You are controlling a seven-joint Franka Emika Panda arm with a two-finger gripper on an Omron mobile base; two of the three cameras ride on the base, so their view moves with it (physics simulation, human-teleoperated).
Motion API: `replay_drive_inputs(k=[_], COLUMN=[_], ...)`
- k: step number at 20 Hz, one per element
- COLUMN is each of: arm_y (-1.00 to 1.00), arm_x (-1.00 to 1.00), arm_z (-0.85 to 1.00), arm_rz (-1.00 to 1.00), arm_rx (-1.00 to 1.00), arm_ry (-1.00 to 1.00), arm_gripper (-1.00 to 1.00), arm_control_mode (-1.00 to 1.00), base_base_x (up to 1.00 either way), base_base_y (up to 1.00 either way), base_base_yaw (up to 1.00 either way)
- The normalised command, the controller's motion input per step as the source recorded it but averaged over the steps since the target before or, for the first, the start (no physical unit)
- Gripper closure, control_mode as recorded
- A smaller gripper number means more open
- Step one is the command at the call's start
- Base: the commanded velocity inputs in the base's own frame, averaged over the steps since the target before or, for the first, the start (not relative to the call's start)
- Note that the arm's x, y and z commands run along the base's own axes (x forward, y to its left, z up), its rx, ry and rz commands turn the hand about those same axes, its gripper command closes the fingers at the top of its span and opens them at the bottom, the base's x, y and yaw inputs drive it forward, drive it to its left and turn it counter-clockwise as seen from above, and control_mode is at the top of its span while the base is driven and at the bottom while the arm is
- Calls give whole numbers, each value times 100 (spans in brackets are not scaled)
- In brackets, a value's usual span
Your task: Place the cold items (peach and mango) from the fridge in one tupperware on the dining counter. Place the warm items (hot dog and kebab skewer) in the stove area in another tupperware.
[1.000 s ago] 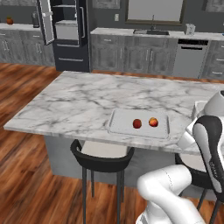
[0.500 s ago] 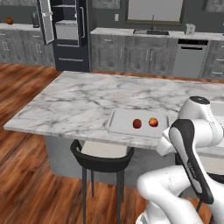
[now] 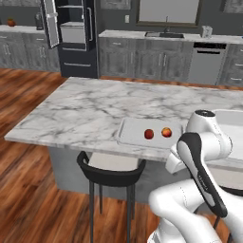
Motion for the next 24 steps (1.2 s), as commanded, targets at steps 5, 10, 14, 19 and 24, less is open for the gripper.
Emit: replay_drive_inputs(k=[5,10,14,19,24], arm_y=[0,0,0,0,0], arm_x=[0,0,0,0,0], arm_z=[0,0,0,0,0], arm_rz=[0,0,0,0,0], arm_rx=[0,0,0,0,0], arm_ry=[0,0,0,0,0], arm_gripper=[-100,-100,-100,-100,-100], arm_control_mode=[100,100,100,100,100], base_base_x=[-37,-30,-4,0,0], base_base_y=[41,69,99,100,100], base_base_yaw=[17,0,0,-10,-18])
